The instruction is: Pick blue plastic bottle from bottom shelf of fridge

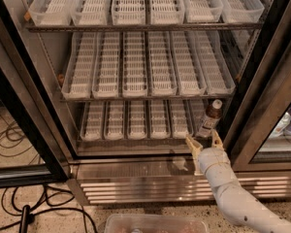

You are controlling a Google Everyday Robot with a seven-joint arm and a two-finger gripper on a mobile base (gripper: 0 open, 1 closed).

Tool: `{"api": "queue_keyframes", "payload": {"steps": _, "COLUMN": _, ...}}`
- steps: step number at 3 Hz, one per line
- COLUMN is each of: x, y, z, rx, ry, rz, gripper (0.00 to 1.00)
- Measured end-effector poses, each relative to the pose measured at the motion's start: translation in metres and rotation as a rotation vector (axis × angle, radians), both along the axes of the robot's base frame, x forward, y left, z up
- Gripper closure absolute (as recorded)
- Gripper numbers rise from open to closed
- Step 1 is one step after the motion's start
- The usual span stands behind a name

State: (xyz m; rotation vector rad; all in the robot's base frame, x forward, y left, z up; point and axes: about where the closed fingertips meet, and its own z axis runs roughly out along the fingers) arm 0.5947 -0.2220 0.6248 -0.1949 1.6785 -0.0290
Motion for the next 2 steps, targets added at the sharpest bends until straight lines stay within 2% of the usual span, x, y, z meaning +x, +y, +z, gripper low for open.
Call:
{"api": "queue_keyframes", "payload": {"steps": 1, "x": 0.0021, "y": -0.0026, "z": -0.0019, "rx": 0.004, "ry": 0.001, "rz": -0.015, "gripper": 0.51}}
{"api": "queue_keyframes", "payload": {"steps": 2, "x": 0.0119, "y": -0.0013, "z": 0.0012, "rx": 0.008, "ry": -0.028, "rz": -0.021, "gripper": 0.48}}
